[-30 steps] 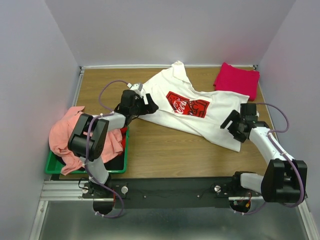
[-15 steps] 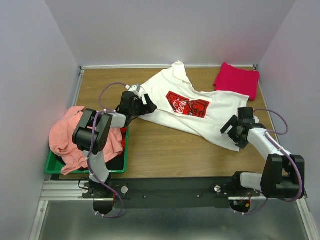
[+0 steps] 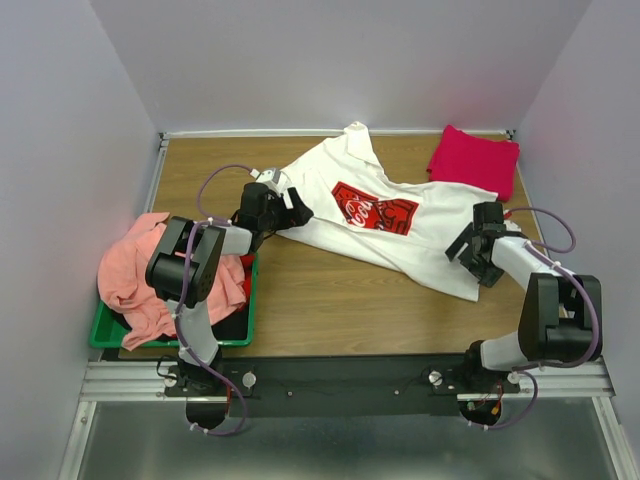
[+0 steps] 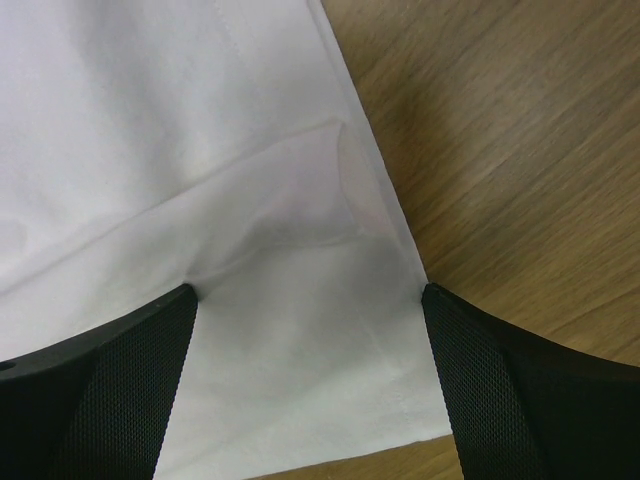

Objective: Fold and stack the t-shirts
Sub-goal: Fold the tshirt

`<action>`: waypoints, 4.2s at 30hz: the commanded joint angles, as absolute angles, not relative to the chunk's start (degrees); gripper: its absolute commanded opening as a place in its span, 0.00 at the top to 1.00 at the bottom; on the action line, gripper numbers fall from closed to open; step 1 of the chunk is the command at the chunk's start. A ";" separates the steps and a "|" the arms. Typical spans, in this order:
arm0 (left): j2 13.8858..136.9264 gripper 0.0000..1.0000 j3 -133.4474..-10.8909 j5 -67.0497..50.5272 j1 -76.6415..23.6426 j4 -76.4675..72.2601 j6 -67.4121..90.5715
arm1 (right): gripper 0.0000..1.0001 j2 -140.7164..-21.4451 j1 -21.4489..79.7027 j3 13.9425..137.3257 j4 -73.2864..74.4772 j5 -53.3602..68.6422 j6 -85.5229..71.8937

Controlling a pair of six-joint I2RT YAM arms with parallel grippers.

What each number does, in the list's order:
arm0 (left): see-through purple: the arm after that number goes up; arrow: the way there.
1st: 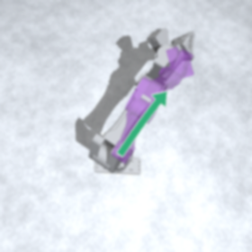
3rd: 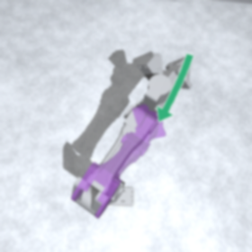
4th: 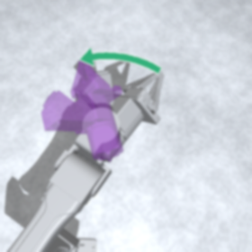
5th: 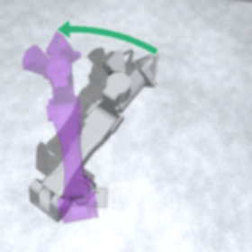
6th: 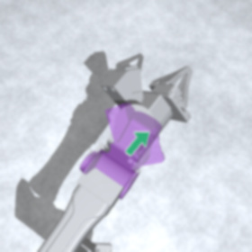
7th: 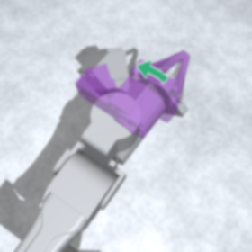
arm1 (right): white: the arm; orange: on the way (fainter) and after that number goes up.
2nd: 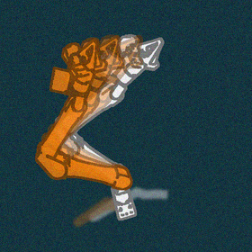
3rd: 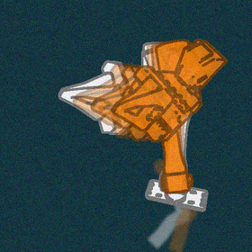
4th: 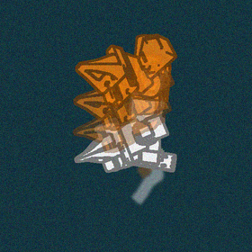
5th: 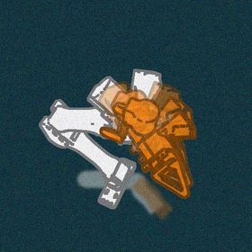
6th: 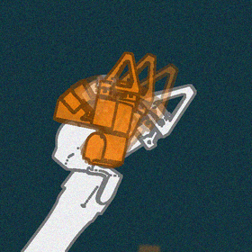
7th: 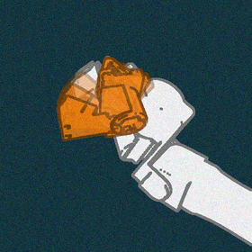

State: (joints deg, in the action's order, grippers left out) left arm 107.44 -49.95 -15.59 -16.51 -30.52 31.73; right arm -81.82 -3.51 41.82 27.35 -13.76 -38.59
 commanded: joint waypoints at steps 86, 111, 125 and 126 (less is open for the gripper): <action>94.13 1.00 -46.85 10.37 -24.08 -6.15 31.55 | 1.00 -89.12 -6.24 47.55 23.12 -32.25 -32.61; 87.10 0.24 -46.93 9.23 -24.78 -3.08 27.69 | 0.26 -75.16 -6.15 47.99 23.20 -23.92 -29.27; 94.39 0.16 -54.32 -4.12 -26.89 -13.79 26.81 | 0.23 -74.79 8.08 37.98 12.84 -2.47 -32.52; 95.18 0.16 -54.23 -4.91 -26.89 -15.02 27.07 | 0.22 -75.58 8.43 36.58 11.88 -1.85 -32.78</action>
State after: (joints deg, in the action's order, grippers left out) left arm 91.92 -54.13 0.99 -26.59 -10.33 27.42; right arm -72.77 7.40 39.94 16.58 -7.68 -30.87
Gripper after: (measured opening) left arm 0.836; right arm 0.774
